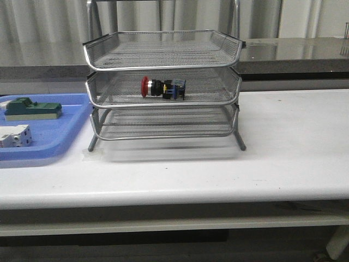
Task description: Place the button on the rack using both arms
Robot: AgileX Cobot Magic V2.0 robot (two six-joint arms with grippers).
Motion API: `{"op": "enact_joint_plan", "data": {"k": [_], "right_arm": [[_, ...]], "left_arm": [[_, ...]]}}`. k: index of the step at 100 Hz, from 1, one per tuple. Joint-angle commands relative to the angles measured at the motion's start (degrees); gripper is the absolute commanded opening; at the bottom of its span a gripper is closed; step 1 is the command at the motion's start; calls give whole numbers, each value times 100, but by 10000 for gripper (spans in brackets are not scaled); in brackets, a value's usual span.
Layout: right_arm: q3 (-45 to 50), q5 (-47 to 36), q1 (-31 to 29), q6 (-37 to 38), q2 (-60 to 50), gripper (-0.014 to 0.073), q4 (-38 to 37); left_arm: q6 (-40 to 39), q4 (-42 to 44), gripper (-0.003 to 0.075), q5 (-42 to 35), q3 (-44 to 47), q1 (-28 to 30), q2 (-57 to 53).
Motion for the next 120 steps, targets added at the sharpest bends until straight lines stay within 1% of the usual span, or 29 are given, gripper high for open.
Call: {"op": "enact_joint_plan", "data": {"k": [1,83,104,120], "right_arm": [[-114,-411,-39,21,-182,-69,-72],[-53,-490,-39,21,-266,-69,-72],[711,-1243,-39,21,-819,-69,-56],[1533,-1842,-39,21,-1458,-69,218]], "left_arm": [[-50,-75,4,-427,-168,16,26],[-50,-75,4,-427,-168,16,26],[-50,-75,4,-427,-168,16,26],[-50,-75,4,-427,-168,16,26]]}}
